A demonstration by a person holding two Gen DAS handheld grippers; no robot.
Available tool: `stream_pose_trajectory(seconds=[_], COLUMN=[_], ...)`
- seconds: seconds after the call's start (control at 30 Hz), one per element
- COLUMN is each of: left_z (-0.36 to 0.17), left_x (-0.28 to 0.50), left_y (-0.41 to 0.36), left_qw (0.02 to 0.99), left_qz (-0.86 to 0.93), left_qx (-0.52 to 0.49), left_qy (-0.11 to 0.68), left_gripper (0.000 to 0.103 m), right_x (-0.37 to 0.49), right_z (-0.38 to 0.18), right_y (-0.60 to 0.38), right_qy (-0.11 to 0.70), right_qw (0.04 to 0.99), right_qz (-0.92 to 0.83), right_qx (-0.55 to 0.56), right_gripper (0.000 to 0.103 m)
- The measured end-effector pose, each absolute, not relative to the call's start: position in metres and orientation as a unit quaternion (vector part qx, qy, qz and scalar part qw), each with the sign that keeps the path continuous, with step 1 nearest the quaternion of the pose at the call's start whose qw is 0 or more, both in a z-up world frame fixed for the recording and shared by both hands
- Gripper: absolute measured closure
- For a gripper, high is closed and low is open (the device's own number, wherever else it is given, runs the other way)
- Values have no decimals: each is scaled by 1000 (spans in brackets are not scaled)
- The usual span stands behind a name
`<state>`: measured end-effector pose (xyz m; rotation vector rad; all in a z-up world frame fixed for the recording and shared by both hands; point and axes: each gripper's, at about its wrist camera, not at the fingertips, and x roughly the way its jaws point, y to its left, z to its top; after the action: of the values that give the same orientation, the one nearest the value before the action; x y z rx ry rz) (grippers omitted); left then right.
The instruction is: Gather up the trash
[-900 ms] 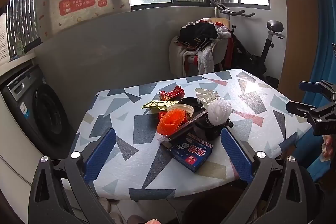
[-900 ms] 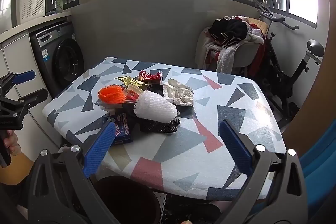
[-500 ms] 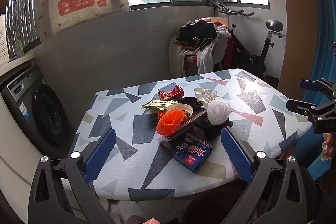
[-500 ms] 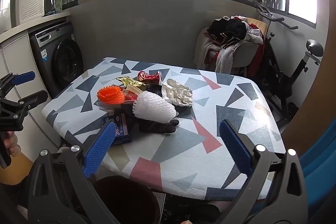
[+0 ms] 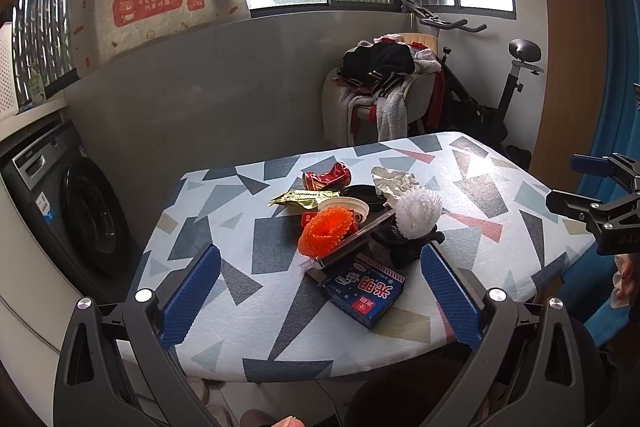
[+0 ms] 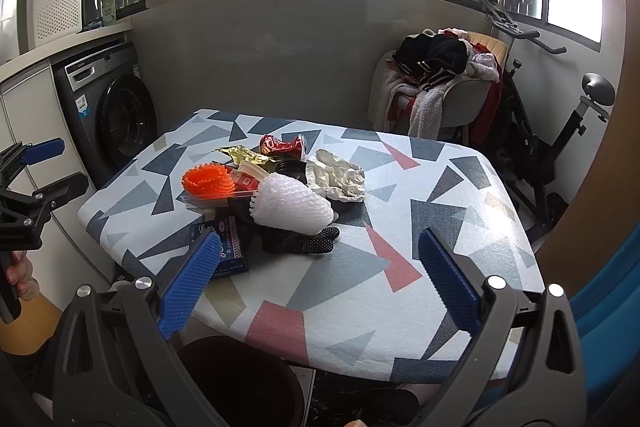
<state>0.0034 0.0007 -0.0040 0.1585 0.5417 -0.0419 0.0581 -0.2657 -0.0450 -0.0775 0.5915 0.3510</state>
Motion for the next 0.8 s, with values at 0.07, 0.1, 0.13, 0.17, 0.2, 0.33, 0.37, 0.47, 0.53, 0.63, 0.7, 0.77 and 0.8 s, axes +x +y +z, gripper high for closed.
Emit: stream_pose_trajectory(seconds=[0.07,0.1,0.13,0.17,0.2,0.33,0.37,0.47,0.53,0.63,0.7,0.77,0.8], left_z=[-4,-4,-5,-5,-4,-5,-5,-5,-5,-5,-5,-5,-5], left_x=[3,3,3,3,2,2,2,2,2,2,2,2,1], left_y=[0,0,-1,-1,-2,-2,-3,-2,-3,-2,-2,-2,-3], left_qw=[960,960,960,960,960,960,960,960,960,960,960,960,960], left_qz=[-21,-22,-22,-22,-23,-22,-22,-22,-22,-23,-23,-23,-23], left_qx=[78,78,78,78,78,78,78,78,78,78,78,78,78], left_qy=[267,266,267,267,267,267,267,267,268,267,268,267,268], left_gripper=[5,5,5,5,5,5,5,5,5,5,5,5,5], right_x=[57,57,57,55,56,54,54,54,54,54,54,54,54], right_z=[-46,-46,-46,-47,-47,-49,-49,-48,-48,-48,-49,-49,-49], right_y=[-264,-264,-264,-262,-263,-261,-261,-261,-261,-261,-262,-261,-262], right_qy=[289,289,289,288,288,287,287,287,287,288,288,288,288], right_qw=[941,941,941,942,942,942,942,942,942,942,942,942,942], right_qz=[171,171,171,169,169,168,169,169,169,169,169,169,169], right_qx=[-39,-38,-38,-39,-39,-38,-38,-38,-38,-38,-37,-38,-38], right_gripper=[6,6,6,6,6,6,6,6,6,6,6,6,6])
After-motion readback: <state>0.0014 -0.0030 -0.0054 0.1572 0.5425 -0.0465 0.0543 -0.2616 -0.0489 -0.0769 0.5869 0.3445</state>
